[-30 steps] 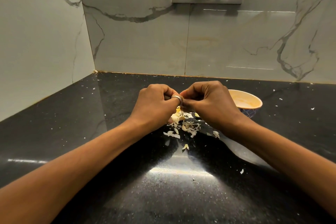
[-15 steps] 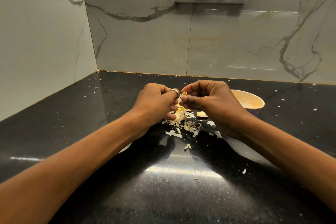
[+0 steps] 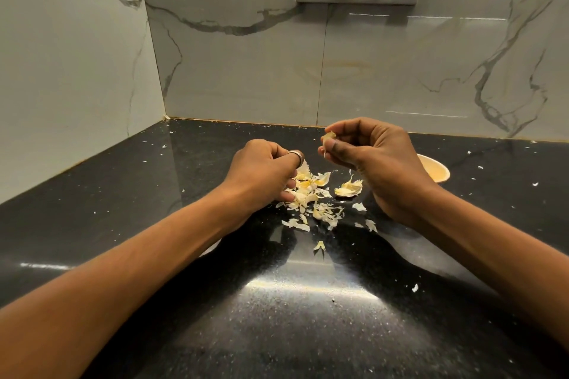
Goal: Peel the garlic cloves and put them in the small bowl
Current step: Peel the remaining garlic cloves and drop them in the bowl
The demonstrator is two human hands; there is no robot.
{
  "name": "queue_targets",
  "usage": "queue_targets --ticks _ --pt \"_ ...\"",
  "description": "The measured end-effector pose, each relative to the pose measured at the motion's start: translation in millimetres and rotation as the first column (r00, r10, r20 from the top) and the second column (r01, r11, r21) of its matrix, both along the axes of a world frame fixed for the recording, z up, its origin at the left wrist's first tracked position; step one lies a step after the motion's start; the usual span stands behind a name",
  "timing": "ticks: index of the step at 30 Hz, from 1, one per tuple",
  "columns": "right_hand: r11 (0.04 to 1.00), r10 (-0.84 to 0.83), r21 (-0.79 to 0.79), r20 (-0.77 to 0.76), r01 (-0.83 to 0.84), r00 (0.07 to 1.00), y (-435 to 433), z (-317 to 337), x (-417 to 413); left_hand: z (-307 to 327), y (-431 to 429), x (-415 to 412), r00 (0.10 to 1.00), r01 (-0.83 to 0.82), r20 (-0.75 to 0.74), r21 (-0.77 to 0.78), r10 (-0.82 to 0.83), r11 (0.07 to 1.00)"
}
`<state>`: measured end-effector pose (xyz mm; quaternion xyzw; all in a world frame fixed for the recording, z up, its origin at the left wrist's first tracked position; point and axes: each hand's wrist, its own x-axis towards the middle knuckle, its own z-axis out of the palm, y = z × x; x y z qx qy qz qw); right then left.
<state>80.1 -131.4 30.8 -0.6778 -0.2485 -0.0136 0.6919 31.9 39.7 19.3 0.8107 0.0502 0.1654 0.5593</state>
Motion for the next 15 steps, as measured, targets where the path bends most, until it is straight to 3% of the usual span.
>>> queue_targets --ticks 7,12,15 --pt "0.994 0.024 -0.110 -0.014 -0.025 1.000 0.8 -1.2 -0.9 0.6 1.7 -3.2 0.990 -0.093 0.128 0.213 0.067 0.973" --pt "0.978 0.035 -0.205 -0.016 -0.038 0.999 1.0 -2.1 -1.2 0.1 -0.1 -4.8 0.944 -0.126 0.330 0.377 -0.006 0.917" --pt "0.960 0.046 -0.277 0.033 -0.035 0.998 1.0 -4.6 -1.2 -1.7 -0.5 -4.3 0.927 -0.142 0.375 0.426 -0.032 0.894"
